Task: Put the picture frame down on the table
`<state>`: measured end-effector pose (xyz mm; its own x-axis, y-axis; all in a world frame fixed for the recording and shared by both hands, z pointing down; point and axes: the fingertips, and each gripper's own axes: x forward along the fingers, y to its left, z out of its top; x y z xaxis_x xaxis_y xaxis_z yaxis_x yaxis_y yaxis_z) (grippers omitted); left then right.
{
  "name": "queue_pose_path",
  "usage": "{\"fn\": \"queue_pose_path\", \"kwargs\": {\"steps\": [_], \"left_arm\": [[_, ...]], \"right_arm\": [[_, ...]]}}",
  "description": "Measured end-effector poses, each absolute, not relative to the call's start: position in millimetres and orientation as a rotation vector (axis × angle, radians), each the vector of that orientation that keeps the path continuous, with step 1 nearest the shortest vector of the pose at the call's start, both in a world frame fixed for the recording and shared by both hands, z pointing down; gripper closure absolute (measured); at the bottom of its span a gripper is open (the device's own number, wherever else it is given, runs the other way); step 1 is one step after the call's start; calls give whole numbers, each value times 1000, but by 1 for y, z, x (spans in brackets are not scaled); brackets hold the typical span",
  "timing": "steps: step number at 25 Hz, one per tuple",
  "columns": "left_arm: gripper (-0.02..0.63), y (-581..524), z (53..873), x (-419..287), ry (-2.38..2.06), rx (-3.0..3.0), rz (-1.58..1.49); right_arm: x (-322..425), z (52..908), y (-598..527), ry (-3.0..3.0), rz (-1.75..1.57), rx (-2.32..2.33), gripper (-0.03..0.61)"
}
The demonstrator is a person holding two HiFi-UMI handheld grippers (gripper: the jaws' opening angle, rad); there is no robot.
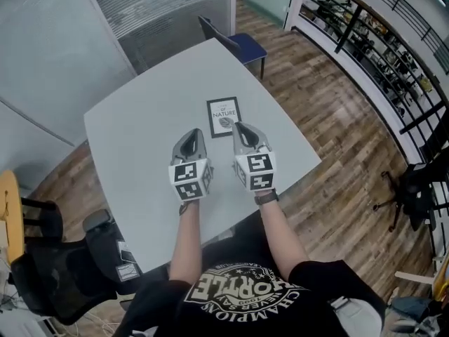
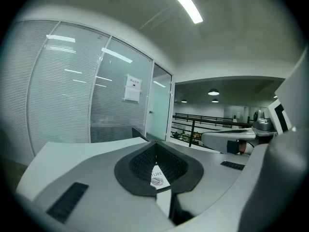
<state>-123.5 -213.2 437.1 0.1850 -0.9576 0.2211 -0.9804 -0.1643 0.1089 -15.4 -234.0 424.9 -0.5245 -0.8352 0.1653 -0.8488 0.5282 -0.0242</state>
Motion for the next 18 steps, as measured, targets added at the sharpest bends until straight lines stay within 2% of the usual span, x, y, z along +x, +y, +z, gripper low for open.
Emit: {"fn": "queue_pose_path", "kwargs": {"steps": [18], "left_arm": [[612, -180, 407, -143, -1894, 2324, 37]], "right_arm": [[-15, 404, -199, -2613, 94, 1615, 583]]}}
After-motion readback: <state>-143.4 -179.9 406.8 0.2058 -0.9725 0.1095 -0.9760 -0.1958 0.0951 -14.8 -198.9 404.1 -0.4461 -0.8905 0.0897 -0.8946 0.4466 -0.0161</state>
